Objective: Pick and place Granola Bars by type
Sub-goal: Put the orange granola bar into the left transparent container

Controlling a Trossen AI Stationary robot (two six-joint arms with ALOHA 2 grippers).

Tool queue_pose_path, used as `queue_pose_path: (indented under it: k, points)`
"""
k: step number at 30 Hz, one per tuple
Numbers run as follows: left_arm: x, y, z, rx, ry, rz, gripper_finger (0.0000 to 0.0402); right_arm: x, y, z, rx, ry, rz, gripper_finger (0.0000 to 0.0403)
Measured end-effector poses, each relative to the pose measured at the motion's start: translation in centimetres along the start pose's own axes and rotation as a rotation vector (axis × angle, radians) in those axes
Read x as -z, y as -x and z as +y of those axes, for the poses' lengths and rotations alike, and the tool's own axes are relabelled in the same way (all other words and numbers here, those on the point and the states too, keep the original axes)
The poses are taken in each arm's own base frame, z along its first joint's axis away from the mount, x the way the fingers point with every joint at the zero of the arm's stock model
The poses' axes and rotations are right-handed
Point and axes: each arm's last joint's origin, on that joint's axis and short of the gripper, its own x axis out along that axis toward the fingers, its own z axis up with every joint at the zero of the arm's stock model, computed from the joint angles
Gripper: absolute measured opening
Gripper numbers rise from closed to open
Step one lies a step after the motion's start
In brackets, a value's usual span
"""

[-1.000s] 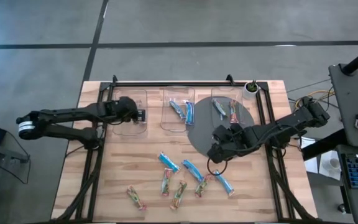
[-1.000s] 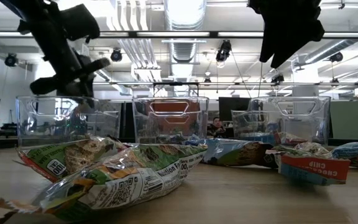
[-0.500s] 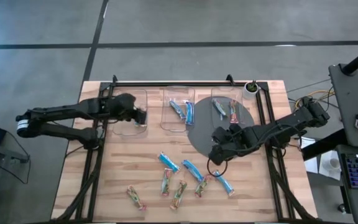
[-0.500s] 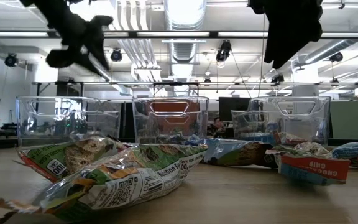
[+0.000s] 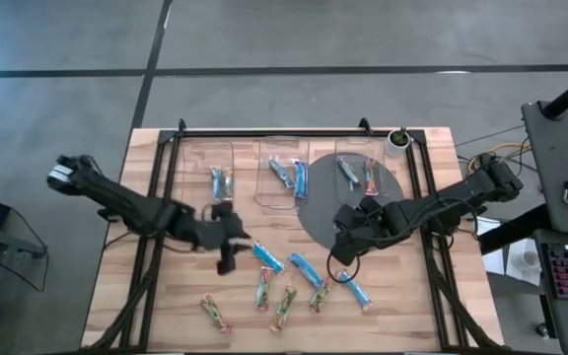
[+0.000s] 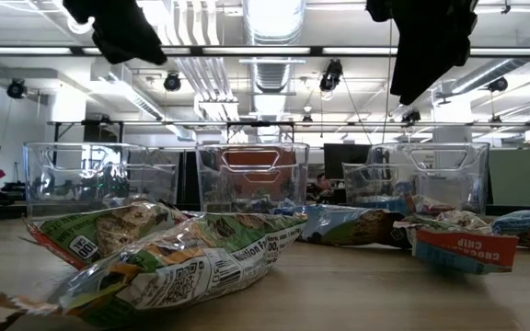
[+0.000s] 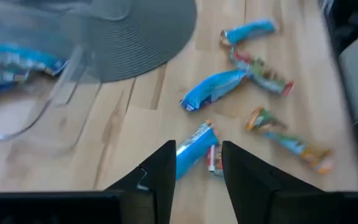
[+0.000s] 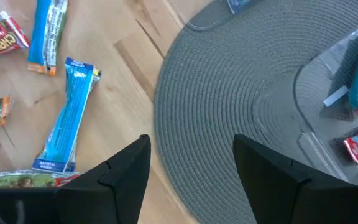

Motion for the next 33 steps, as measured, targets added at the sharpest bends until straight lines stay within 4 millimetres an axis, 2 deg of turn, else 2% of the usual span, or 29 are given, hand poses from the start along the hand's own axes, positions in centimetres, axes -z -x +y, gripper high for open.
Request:
queue_pose_path:
  k: [4,8,12,18,21,24,29,33]
  points:
    - [0.7,-3.0,-1.2,-0.032,-0.100,0.036,0.0113,0.0,0.0,0.0,0.000,0.005,0.000,0.0219]
    - [1.5,-5.5,-1.1,-0.069,-0.190,0.116,0.0113,0.0,0.0,0.0,-0.002,0.004,0.002,0.0219]
    - [2.3,-7.3,-1.1,-0.011,-0.264,0.209,0.0113,0.2,0.0,0.1,-0.030,-0.001,0.038,0.0219]
    - [3.1,-8.7,-1.2,0.021,-0.390,0.271,0.0113,0.8,0.2,0.5,-0.049,-0.014,0.056,0.0219]
    - [3.2,-9.2,-1.0,-0.004,-0.376,0.282,0.0113,1.0,0.4,0.7,-0.047,-0.036,0.052,0.0219]
    - [2.5,-9.7,-1.2,-0.059,-0.317,0.260,0.0113,1.1,0.4,0.7,-0.045,-0.046,0.052,0.0219]
    - [0.8,-10.6,-1.7,-0.096,-0.330,0.208,0.0114,1.1,0.4,0.7,-0.043,-0.058,0.053,0.0219]
    - [1.5,-11.7,-1.5,-0.093,-0.395,0.289,0.0127,1.2,0.4,0.7,-0.041,-0.056,0.054,0.0219]
